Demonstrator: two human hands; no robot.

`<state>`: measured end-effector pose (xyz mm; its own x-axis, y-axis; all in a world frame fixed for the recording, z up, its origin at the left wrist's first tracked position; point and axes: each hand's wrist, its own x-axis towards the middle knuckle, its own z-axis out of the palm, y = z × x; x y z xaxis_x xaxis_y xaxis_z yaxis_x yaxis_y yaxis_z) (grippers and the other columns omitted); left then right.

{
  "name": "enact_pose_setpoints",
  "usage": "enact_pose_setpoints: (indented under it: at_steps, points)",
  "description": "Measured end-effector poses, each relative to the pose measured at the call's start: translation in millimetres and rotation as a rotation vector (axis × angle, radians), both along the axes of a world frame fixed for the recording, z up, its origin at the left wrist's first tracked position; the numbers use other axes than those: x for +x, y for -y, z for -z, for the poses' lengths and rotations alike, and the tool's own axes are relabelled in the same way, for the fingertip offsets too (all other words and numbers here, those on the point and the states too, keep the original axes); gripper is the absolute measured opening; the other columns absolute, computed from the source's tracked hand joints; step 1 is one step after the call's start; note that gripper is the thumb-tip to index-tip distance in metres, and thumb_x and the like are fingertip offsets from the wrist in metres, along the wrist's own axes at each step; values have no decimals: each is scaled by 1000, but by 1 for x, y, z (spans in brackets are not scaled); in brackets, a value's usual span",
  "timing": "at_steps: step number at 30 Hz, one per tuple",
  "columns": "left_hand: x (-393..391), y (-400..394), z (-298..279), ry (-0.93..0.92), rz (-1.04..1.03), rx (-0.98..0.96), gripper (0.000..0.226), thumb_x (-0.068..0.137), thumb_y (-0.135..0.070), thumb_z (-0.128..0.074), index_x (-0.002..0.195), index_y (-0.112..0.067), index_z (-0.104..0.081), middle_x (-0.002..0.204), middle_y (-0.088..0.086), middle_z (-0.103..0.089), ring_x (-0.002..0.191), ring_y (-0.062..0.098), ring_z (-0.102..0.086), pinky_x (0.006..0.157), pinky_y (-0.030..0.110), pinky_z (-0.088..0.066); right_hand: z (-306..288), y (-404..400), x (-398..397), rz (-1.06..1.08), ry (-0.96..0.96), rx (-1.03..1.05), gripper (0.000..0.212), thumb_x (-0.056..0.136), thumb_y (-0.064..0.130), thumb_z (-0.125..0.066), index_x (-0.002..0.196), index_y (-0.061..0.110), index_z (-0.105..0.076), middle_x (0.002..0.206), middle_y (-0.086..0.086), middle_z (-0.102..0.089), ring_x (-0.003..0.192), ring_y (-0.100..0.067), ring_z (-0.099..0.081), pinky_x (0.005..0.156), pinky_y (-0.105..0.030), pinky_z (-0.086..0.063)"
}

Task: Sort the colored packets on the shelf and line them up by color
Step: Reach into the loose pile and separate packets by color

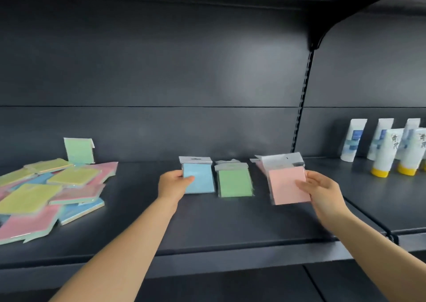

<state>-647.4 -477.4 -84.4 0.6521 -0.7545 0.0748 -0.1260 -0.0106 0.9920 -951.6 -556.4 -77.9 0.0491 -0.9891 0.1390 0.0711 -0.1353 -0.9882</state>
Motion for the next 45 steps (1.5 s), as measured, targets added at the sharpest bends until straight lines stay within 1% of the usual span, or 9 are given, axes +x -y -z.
enact_pose_setpoints:
  at_steps: [4,8,16,20,24,26,28,36,45]
  points:
    - [3,17,10,213,-54,84,8,78,-9,-66,71,-10,-71,81,14,-70,69,20,-53,65,27,-40,11,17,-8,36,-73,-13,22,88,-8,-54,101,6,-65,90,-7,-69,73,-16,-65,67,-18,-55]
    - [8,30,17,345,-56,178,8,79,-19,-65,72,-14,-62,72,4,-56,67,19,-45,63,27,-34,14,26,-3,56,-199,-41,21,88,-7,-56,96,8,-68,82,0,-68,79,-23,-63,79,-30,-52]
    - [6,34,16,429,-114,248,45,78,-16,-63,55,-17,-24,55,1,-20,56,19,-18,55,27,-12,18,37,0,230,-409,-47,24,87,4,-57,106,14,-68,92,-3,-65,89,-23,-59,78,-27,-42]
    - [8,34,16,442,-118,249,41,76,-16,-64,55,-16,-28,56,2,-23,58,19,-21,55,27,-14,18,37,0,265,-440,-40,24,84,5,-56,103,14,-68,95,-4,-67,88,-24,-60,74,-28,-43]
    - [6,30,14,414,-151,215,32,76,-22,-69,61,-16,-41,64,5,-36,62,22,-31,58,28,-25,11,27,1,315,-575,-126,28,84,3,-58,112,6,-63,101,-8,-56,93,-26,-54,77,-29,-40]
    - [7,24,8,446,-121,240,23,84,-34,-64,85,-11,-59,86,10,-54,77,25,-50,68,29,-38,7,19,6,352,-715,-213,33,85,5,-58,119,6,-59,117,-15,-50,109,-32,-48,91,-36,-39]
    - [17,14,2,573,-84,296,42,90,-42,-54,110,-6,-61,112,10,-55,99,25,-55,77,29,-41,1,11,17,361,-907,-339,35,86,10,-60,121,7,-57,123,-17,-48,115,-36,-41,98,-42,-34]
    - [100,-80,-59,1245,29,530,46,93,-43,-48,129,-15,-51,131,6,-49,125,26,-43,100,37,-38,-49,-66,150,21,-1257,-653,49,87,44,-58,129,18,-52,129,-7,-47,122,-30,-38,101,-39,-34]
    - [253,-243,-90,1355,-66,733,48,92,-46,-48,129,-17,-50,127,8,-50,123,28,-44,97,37,-40,-77,-203,325,-208,-1227,-707,58,86,51,-56,134,20,-43,132,-5,-42,127,-27,-33,102,-38,-31]
